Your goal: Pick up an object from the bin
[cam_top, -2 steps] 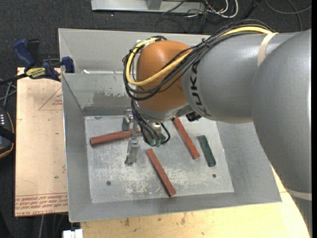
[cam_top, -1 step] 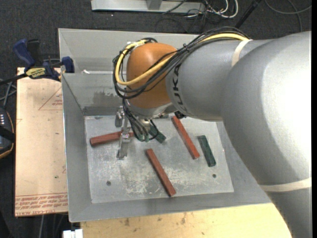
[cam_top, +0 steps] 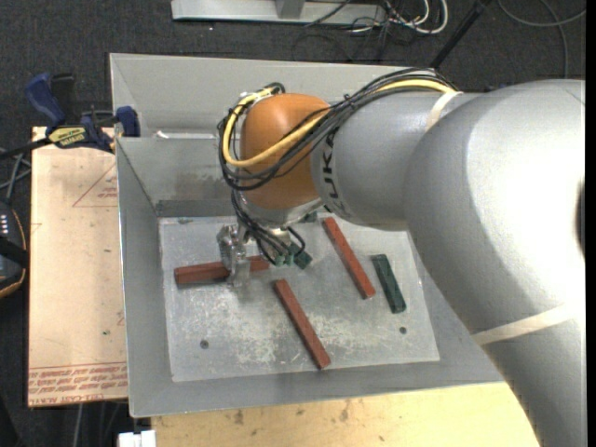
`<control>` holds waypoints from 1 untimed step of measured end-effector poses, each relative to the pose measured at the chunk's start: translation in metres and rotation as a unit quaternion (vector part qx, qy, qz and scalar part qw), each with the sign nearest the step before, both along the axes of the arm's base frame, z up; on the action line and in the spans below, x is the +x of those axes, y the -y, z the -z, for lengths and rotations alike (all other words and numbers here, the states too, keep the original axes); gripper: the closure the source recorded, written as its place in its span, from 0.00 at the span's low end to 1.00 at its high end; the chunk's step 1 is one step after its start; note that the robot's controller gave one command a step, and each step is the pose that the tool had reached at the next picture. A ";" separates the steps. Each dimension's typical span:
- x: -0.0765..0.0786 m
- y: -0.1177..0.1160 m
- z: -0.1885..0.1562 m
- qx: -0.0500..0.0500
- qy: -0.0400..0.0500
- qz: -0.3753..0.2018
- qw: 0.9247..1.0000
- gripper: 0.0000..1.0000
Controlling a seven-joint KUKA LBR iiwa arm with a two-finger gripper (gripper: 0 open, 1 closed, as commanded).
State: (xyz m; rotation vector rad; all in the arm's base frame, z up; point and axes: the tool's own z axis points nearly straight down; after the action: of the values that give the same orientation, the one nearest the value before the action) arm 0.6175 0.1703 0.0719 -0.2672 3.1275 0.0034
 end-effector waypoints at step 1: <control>0.000 0.000 0.000 0.000 0.000 0.000 1.000 1.00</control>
Offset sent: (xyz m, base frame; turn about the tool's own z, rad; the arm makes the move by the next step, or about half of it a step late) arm -0.0193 0.0072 0.1796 0.0013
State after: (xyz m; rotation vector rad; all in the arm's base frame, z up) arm 0.6175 0.1703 0.0719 -0.2673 3.1275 0.0035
